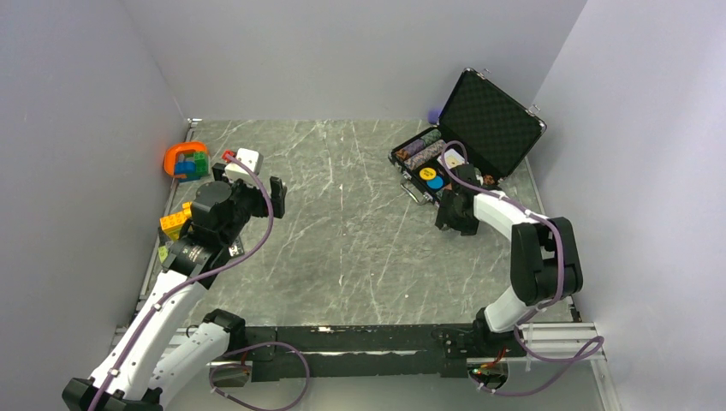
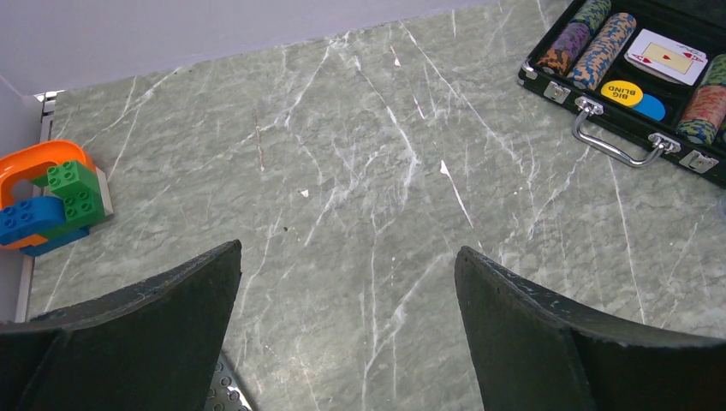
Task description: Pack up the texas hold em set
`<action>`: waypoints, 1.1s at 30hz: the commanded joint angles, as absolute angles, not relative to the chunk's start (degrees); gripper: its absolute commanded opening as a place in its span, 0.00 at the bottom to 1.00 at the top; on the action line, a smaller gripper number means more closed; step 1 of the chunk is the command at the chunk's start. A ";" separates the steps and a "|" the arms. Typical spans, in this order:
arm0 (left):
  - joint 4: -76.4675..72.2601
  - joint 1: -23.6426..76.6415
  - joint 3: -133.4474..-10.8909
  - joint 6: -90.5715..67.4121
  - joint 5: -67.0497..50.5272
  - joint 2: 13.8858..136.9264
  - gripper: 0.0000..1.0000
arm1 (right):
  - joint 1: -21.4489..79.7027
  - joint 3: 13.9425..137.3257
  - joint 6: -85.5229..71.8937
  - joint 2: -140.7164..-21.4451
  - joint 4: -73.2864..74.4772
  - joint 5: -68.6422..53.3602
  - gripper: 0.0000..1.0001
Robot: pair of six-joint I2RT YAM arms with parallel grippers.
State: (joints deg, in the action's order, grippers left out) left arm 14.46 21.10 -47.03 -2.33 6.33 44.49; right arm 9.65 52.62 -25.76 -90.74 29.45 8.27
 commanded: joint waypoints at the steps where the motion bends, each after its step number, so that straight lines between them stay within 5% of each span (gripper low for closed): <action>1: 12.90 21.36 -46.84 -1.91 6.27 44.63 0.98 | 9.85 54.97 -24.36 -91.93 27.23 10.63 0.65; 33: 12.97 21.36 -46.70 -1.76 6.53 44.28 0.98 | 10.50 54.83 -23.46 -96.06 28.11 12.36 0.59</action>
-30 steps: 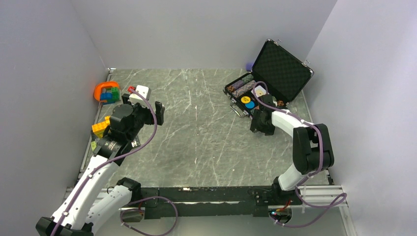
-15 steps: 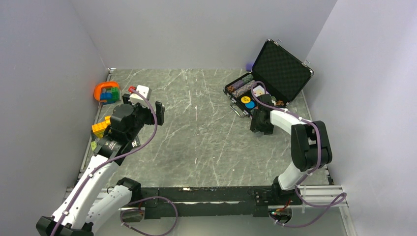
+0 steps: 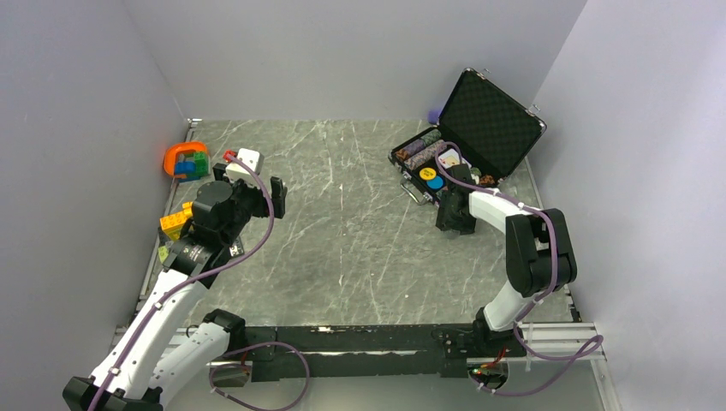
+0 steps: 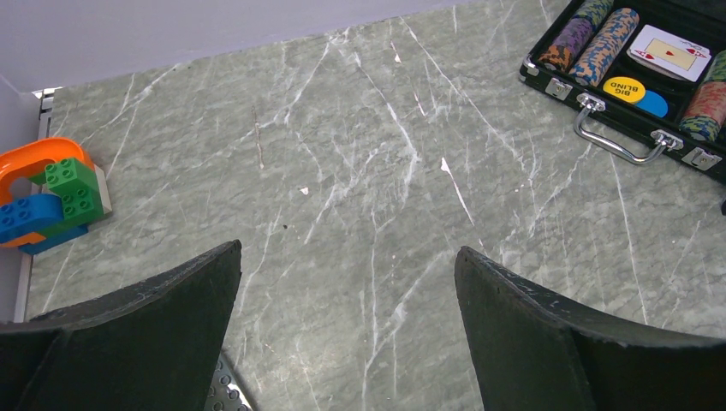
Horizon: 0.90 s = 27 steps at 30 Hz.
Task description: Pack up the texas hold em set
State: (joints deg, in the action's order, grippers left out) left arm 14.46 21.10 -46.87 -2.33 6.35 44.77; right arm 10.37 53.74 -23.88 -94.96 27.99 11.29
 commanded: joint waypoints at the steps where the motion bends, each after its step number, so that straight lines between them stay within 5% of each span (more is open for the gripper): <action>1: 12.97 21.36 -46.76 -1.79 6.44 44.22 0.98 | 10.50 54.70 -23.44 -96.13 27.98 12.13 0.59; 27: 13.04 21.36 -46.84 -1.91 6.58 43.95 0.98 | 10.19 52.10 -25.45 -99.19 30.91 10.96 0.64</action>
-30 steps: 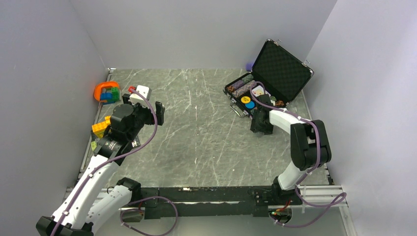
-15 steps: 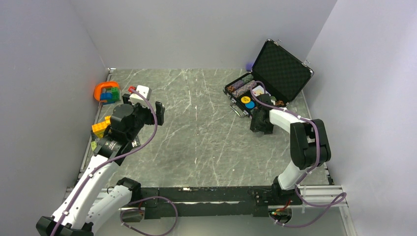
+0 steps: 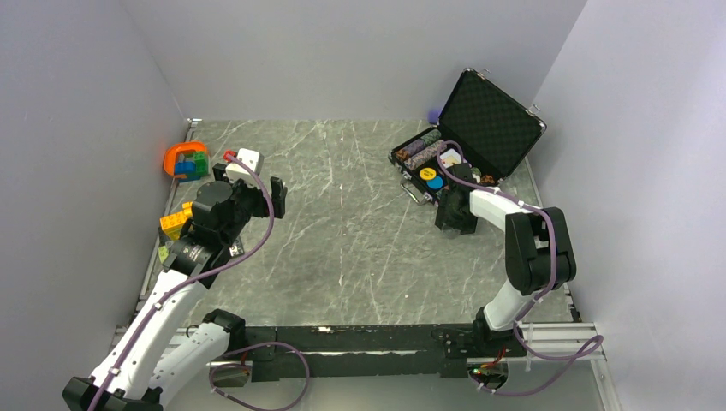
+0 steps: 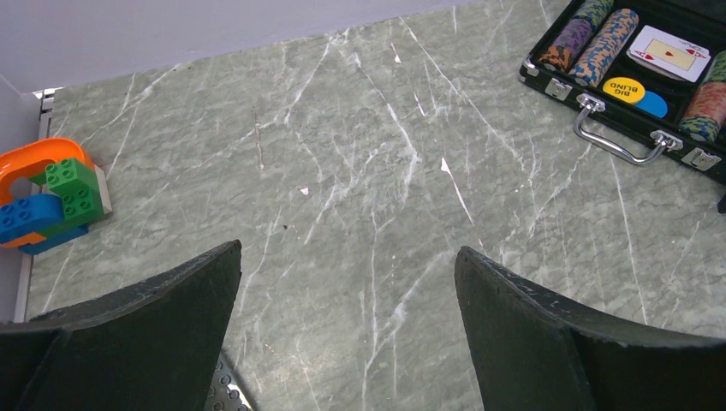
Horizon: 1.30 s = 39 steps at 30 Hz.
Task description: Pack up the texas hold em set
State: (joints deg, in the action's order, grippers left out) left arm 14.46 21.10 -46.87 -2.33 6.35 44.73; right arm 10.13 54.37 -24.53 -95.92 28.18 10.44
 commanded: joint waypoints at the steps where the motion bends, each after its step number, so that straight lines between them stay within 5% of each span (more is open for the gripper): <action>1: 13.02 21.36 -46.79 -1.86 6.52 43.95 0.98 | 10.16 51.85 -25.53 -99.18 30.79 10.68 0.64; 12: 13.07 21.34 -46.84 -1.96 6.56 43.59 0.98 | 8.97 50.05 -26.66 -99.75 28.75 5.83 0.61; 26: 13.04 21.35 -46.78 -1.98 6.54 43.32 0.98 | 9.04 51.63 -26.48 -96.76 31.82 7.59 0.37; 39: 12.93 21.35 -46.85 -2.16 6.15 43.33 0.98 | 10.40 54.35 -25.50 -86.29 40.87 6.06 0.32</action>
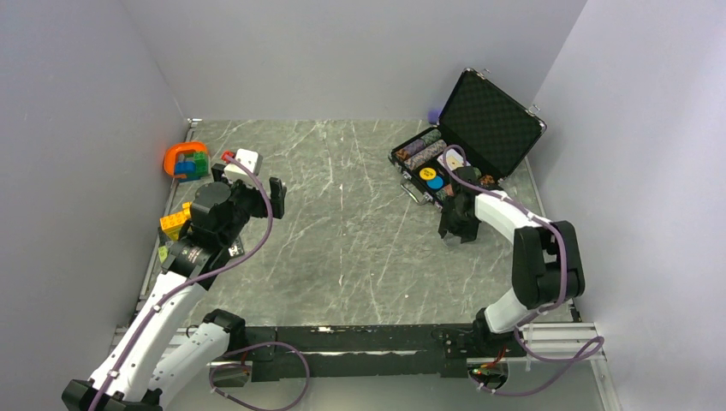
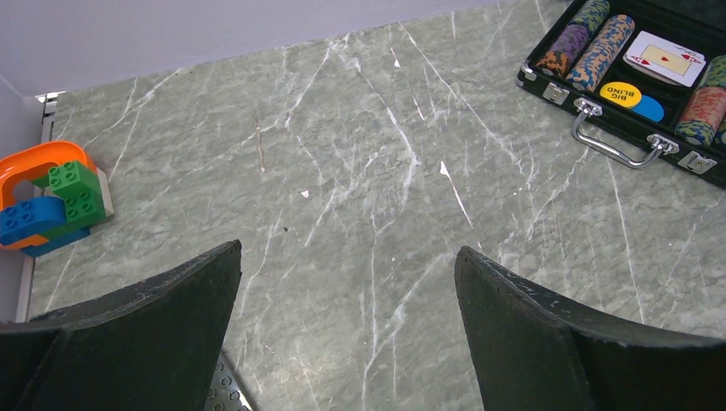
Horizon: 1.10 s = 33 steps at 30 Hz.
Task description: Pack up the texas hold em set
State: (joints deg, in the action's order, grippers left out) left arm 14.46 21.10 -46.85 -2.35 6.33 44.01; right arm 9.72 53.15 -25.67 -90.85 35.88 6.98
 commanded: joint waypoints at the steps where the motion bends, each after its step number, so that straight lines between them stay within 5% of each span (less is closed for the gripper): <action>1: 12.92 21.36 -46.82 -2.15 6.17 43.30 0.98 | 10.57 54.82 -25.49 -85.45 41.73 5.88 0.32; 9: 12.75 21.33 -46.76 -2.22 5.81 43.43 0.98 | 10.70 64.47 -23.20 -83.81 45.90 4.06 0.32; 20: 12.92 21.36 -46.74 -1.76 6.85 43.92 0.98 | 9.23 92.96 -17.01 -105.85 44.45 6.17 0.32; 33: 12.83 21.35 -46.58 -1.48 7.31 44.34 0.98 | 7.41 109.65 -17.58 -126.66 41.79 4.97 0.31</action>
State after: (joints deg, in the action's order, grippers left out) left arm 14.44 21.10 -46.83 -2.13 6.85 44.12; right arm 8.34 104.55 -18.26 -124.68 42.46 5.37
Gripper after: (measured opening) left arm 0.985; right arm 0.542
